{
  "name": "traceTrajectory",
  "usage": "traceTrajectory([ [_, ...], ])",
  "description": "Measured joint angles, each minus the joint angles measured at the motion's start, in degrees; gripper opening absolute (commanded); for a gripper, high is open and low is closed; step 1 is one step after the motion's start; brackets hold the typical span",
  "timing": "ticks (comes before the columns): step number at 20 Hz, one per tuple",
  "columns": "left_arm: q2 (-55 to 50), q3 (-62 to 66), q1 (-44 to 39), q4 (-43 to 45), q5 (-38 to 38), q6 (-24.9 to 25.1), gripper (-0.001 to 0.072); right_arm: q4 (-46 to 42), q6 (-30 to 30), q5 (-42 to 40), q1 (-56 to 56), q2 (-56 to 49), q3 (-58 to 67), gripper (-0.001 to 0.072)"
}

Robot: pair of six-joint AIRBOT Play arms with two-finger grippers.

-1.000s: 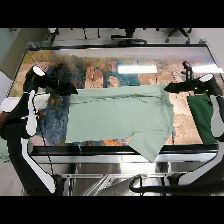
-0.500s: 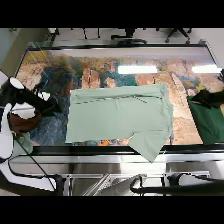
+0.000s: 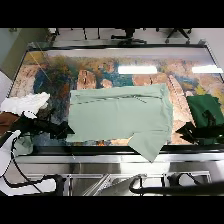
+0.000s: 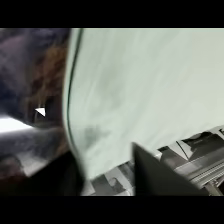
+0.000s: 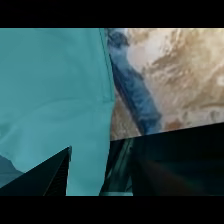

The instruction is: Fold the shirts.

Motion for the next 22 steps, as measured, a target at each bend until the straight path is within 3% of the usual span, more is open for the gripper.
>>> traceTrajectory([
  [9, -2.25, 2.97, -3.1, -1.88, -0.98, 2.43, 0.0017, 5.86, -2.64, -5.4, 9.22, -4.7, -10.54, 0.0408],
  [10, -2.27, 3.1, -3.1, -1.99, -1.42, 2.54, 0.0017, 7.65, -3.89, -5.86, 10.82, -6.45, -10.8, 0.0184],
  [11, -2.29, 3.23, -3.1, -2.1, -1.62, 2.6, 0.0017, 8.41, -5.25, -6.78, 11.98, -7.87, -11.02, 0.0018],
  [15, -1.66, 3.56, -2.71, -0.79, -3.48, 2.03, 0.0016, 9.99, -8.66, -7.19, 13.62, -9.46, -10.34, 0.0016],
  [22, 4.87, 3.61, 1.68, 10.56, -7.13, -4.66, 0.0016, -6.54, 5.38, -6.25, 10.54, 1.7, -8.28, 0.0015],
])
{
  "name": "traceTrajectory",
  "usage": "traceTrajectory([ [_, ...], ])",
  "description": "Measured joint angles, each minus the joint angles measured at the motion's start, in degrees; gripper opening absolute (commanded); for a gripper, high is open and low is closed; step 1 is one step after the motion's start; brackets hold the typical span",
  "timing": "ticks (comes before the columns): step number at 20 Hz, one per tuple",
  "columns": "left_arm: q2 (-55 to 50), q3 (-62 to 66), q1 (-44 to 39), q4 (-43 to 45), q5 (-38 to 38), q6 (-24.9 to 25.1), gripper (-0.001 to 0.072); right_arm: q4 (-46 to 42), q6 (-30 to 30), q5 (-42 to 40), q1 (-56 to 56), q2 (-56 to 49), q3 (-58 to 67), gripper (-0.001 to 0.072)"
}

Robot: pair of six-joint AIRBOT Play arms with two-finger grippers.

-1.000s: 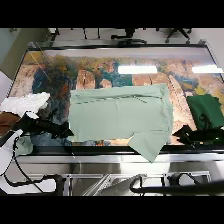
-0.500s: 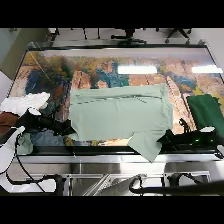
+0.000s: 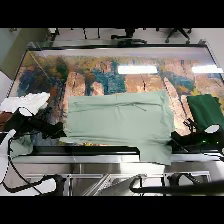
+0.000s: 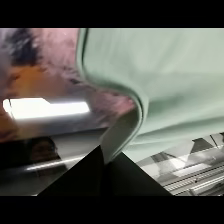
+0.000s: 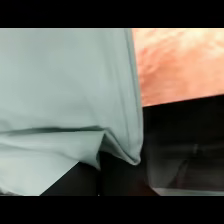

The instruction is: Fold the shirts.

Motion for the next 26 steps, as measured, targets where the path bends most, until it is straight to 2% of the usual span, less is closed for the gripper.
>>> traceTrajectory([
  [3, 1.2, 1.64, 0.81, 1.42, -0.35, -0.98, 0.0016, 2.58, -1.14, 0.02, -0.26, 2.27, 3.82, 0.0015],
  [6, 1.46, 7.02, 1.01, 0.42, -0.26, -1.66, 0.0016, 9.4, -6.03, -1.42, -0.33, 0.5, 12.11, 0.0015],
  [9, -0.94, 15.19, -0.11, -1.46, 0.17, -2.12, 0.0016, 16.98, -11.72, -3.32, 0.7, -5.75, 21.42, 0.0016],
  [13, -9.57, 28.59, -4.22, -1.86, 1.31, -2.58, 0.0016, 21.86, -16.76, -8.13, 5.66, -18.91, 33.53, 0.0016],
  [18, -23.85, 43.08, -8.2, -2.08, 2.45, -3.78, 0.0018, 23.69, -19.67, -12.63, 9.68, -34.64, 44.3, 0.0016],
  [23, -35.45, 54.03, -10.45, -2.49, 0.85, -4.24, 0.0021, 24.22, -21.99, -14.47, 10.64, -42.69, 48.96, 0.0017],
  [24, -37.03, 55.76, -10.67, -2.49, 0.15, -4.59, 0.0022, 24.37, -22.25, -14.64, 10.62, -43.21, 49.44, 0.0082],
  [25, -38.29, 57.22, -10.84, -2.51, -0.7, -4.85, 0.0205, 24.15, -22.62, -14.62, 10.51, -43.43, 49.99, 0.0289],
  [26, -39.19, 58.55, -10.95, -2.49, -1.81, -5.11, 0.05, 24.04, -23.06, -14.14, 10.23, -43.41, 50.6, 0.0392],
])
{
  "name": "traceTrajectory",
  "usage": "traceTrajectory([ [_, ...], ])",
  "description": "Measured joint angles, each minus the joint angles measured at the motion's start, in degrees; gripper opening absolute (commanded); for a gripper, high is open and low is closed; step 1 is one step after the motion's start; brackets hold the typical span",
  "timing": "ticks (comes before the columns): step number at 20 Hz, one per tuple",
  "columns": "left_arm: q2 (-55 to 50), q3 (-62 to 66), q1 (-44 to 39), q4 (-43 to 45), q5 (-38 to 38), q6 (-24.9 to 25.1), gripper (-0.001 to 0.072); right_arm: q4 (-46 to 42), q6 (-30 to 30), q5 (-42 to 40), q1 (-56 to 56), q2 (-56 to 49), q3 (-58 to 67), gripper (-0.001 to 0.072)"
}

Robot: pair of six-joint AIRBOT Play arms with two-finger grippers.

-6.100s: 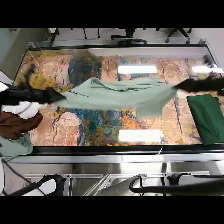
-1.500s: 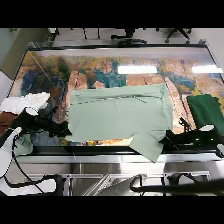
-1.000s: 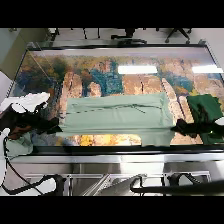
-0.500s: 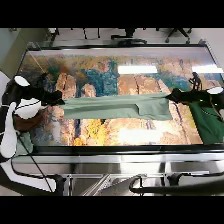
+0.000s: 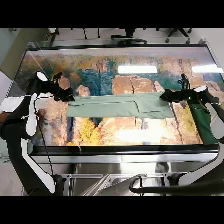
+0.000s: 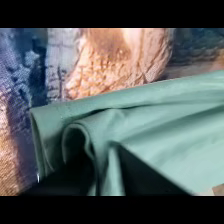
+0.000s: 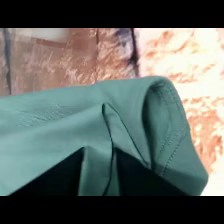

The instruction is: Fold the shirts.

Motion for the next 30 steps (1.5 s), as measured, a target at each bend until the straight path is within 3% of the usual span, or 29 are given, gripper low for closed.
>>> traceTrajectory([
  [1, -0.57, 1.31, -0.04, 0.0, -1.18, -0.22, 0.061, -0.44, -0.26, 0.63, -0.39, 0.37, 0.76, 0.0455],
  [2, -0.98, 2.89, -0.11, 0.0, -2.6, -0.61, 0.0608, -0.85, -0.42, 1.46, -0.87, 0.85, 1.49, 0.0571],
  [3, -1.36, 4.81, -0.15, 0.0, -4.33, -0.63, 0.0608, -1.77, -0.48, 2.56, -1.64, 1.75, 2.25, 0.0641],
  [8, 0.26, 9.57, 0.26, -0.24, -10.43, -1.68, 0.0607, -5.57, 0.09, 7.98, -6.08, 3.17, 3.54, 0.0642],
  [15, 8.92, -1.29, 1.99, -0.26, -8.2, -1.84, 0.0602, -3.08, 0.92, 14.64, -6.6, -2.93, 3.98, 0.0637],
  [16, 10.14, -2.86, 1.9, -0.37, -7.52, -1.64, 0.0501, -1.33, 0.09, 15.61, -6.27, -3.87, 3.96, 0.0632],
  [18, 12.07, -5.01, 1.2, -0.39, -5.88, -1.29, 0.0188, 1.05, -1.38, 16.52, -5.44, -5.14, 3.89, 0.0362],
  [19, 12.74, -5.51, 0.44, -0.42, -5.14, -0.98, 0.0087, 2.12, -1.92, 16.83, -5.09, -5.66, 3.8, 0.0345],
  [20, 13.16, -5.53, -0.55, -0.66, -4.39, -0.59, 0.0018, 2.73, -2.51, 16.94, -4.72, -5.9, 3.78, 0.0204],
  [21, 13.31, -5.31, -1.79, -1.22, -3.56, -0.28, 0.0018, 2.67, -3.06, 16.87, -4.35, -6.03, 3.8, 0.0028],
  [30, 4.33, -2.84, -25.18, -4.57, 14.95, 0.96, 0.0017, 6.12, -2.93, 23.74, -3.96, -0.72, 8.61, 0.0015],
])
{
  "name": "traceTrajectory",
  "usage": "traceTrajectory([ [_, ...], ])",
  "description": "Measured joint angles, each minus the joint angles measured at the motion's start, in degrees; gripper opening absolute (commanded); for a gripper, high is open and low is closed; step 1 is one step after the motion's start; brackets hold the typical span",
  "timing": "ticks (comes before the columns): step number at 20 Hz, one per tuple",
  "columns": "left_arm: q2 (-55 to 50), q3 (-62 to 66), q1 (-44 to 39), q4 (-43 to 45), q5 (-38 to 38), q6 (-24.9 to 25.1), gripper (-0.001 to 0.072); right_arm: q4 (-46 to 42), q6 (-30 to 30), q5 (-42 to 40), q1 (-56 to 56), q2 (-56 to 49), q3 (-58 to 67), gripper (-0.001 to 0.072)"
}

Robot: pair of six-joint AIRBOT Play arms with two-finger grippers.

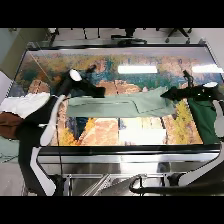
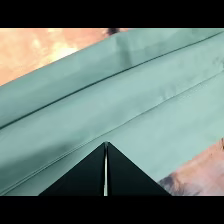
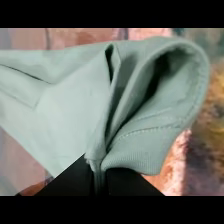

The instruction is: Fold the shirts.

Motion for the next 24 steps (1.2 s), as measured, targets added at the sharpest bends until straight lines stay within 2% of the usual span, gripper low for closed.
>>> traceTrajectory([
  [6, -12.41, 11.61, -12.94, -0.5, 6.91, -1.38, 0.0018, 0.68, 7.39, 8.63, 0.63, 7.78, 10.69, 0.0015],
  [11, -15.45, 13.6, -15.08, -7.98, 11.15, -2.58, 0.0018, 0.83, 11.08, 11.23, 1.79, 12.02, 13.92, 0.0015],
  [14, -11.39, 14.29, -11.65, -15.5, 7.61, 0.57, 0.0017, 0.72, 12.07, 11.5, 2.45, 12.74, 14.38, 0.0015],
  [18, 1.42, 14.75, -1.55, -27.61, 0.33, 5.07, 0.0017, 0.57, 13.7, 9.51, 6.43, 13.07, 14.6, 0.0015],
  [21, 13.42, 14.88, 7.91, -37.0, -3.3, 7.8, 0.0018, 0.35, 14.73, 4.2, 14.88, 13.07, 14.64, 0.0016],
  [24, 23.69, 14.91, 16.35, -41.57, -4.83, 9.49, 0.0017, -1.44, 15.69, -4.59, 27.54, 11.37, 14.64, 0.0017],
])
